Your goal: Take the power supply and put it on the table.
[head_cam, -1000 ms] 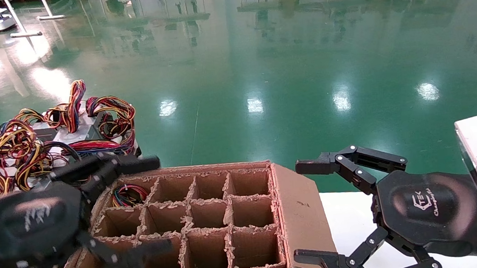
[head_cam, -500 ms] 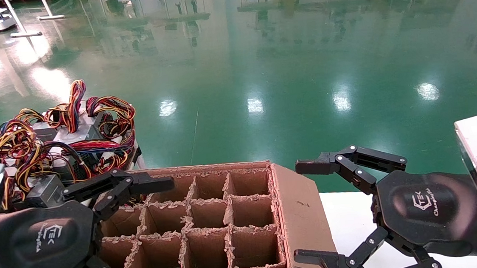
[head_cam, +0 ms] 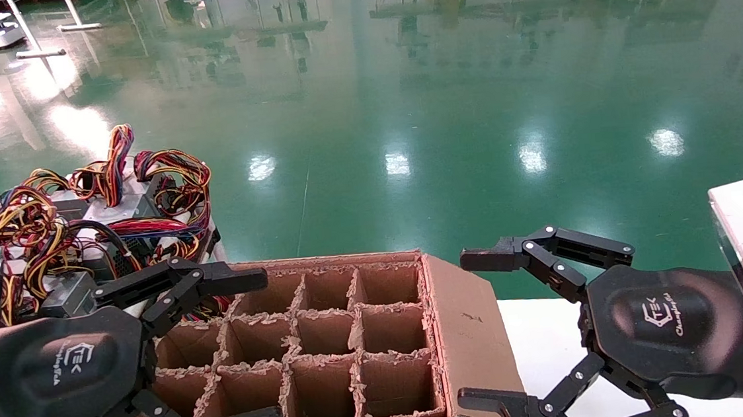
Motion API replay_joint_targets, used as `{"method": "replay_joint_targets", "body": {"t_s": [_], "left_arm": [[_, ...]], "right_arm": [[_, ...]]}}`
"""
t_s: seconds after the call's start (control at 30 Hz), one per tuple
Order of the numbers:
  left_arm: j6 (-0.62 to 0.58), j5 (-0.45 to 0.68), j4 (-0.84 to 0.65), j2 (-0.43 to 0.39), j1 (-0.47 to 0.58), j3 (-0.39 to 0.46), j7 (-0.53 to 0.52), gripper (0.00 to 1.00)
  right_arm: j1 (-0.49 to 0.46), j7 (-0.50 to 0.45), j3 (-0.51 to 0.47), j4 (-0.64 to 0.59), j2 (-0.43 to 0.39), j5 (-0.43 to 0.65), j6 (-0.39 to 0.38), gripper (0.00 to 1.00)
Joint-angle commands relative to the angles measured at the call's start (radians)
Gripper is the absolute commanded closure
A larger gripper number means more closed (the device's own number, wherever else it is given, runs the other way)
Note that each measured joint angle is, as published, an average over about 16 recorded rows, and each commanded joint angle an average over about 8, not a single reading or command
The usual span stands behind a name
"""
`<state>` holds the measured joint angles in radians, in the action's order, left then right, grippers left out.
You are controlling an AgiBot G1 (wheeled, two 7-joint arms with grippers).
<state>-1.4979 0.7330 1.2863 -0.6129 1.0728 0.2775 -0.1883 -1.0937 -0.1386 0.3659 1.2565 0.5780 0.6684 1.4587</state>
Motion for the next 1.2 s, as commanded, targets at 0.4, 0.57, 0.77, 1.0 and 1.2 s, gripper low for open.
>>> {"method": "replay_joint_targets", "body": {"t_s": [0.4, 0.57, 0.77, 1.0, 1.2], "left_arm": [[0.002, -0.003, -0.002, 0.001, 0.001, 0.002, 0.001, 0.00], [0.003, -0.003, -0.003, 0.002, 0.002, 0.002, 0.001, 0.00], [0.003, -0.003, -0.003, 0.002, 0.002, 0.002, 0.001, 0.00], [0.004, -0.004, -0.003, 0.002, 0.002, 0.003, 0.002, 0.00], [0.004, -0.004, -0.004, 0.003, 0.002, 0.003, 0.002, 0.00]], "right_arm": [[0.000, 0.000, 0.000, 0.000, 0.000, 0.000, 0.000, 0.00], [0.000, 0.000, 0.000, 0.000, 0.000, 0.000, 0.000, 0.00], [0.000, 0.000, 0.000, 0.000, 0.000, 0.000, 0.000, 0.00], [0.000, 0.000, 0.000, 0.000, 0.000, 0.000, 0.000, 0.00], [0.000, 0.000, 0.000, 0.000, 0.000, 0.000, 0.000, 0.00]]}}
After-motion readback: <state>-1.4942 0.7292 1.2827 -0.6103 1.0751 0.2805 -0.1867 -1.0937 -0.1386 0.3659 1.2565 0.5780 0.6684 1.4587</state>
